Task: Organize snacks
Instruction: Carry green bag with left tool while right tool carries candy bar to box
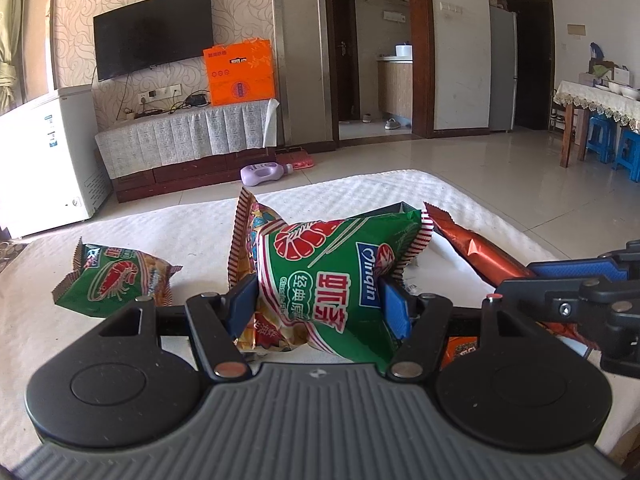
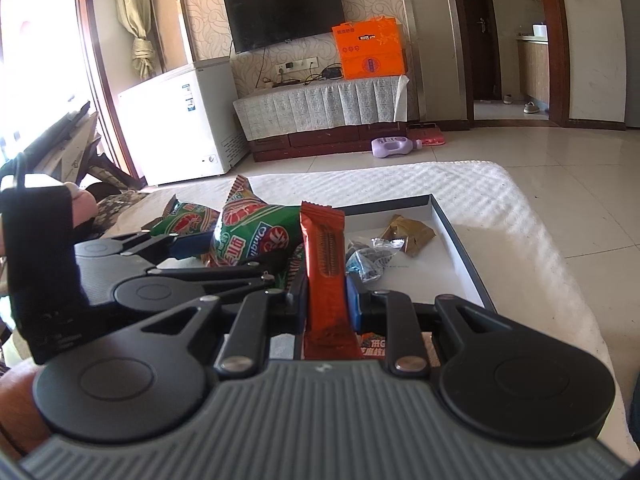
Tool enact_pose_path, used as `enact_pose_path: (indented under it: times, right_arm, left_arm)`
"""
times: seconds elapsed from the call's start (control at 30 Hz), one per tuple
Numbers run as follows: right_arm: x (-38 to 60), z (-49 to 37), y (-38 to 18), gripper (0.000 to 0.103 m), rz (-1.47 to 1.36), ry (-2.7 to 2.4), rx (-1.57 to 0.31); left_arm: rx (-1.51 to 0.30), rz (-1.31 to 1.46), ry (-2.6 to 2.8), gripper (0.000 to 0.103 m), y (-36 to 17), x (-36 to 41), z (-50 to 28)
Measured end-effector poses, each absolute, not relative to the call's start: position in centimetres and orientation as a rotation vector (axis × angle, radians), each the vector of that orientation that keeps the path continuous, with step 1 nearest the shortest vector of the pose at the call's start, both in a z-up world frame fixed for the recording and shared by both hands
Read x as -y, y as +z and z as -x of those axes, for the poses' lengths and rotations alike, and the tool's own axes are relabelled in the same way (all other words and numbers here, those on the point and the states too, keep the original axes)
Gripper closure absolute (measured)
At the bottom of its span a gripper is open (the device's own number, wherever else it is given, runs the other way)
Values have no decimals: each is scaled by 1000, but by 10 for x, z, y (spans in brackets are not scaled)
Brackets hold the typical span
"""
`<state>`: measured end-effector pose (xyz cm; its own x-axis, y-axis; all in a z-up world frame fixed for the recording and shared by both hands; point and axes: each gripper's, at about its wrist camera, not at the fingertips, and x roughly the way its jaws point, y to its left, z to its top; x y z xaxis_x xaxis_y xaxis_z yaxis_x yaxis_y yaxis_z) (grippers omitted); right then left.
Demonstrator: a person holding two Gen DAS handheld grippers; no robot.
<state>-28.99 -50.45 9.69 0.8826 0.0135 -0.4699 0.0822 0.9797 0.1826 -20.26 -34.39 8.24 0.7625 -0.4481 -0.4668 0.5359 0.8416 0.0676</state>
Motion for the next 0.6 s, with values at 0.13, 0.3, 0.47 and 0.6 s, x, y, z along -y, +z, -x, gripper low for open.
enact_pose_path:
  times: [0.13,0.3,0.47,0.6]
  right_arm:
    - [511,294,96,79,-206,-53,-492]
    - [516,297,96,79,-209,-66,-494]
    - [520,298,96,79,-215,-77,-494]
    - [524,299,96,79,-222,-86,-494]
  left_arm:
    - [-460,-212,-553,33,78,355,199]
    - [-472,-214,-567,33,72,366,195]
    - [-470,-221,-589,33,68,379,191]
    - [-467,-231,-607,33,65,391,184]
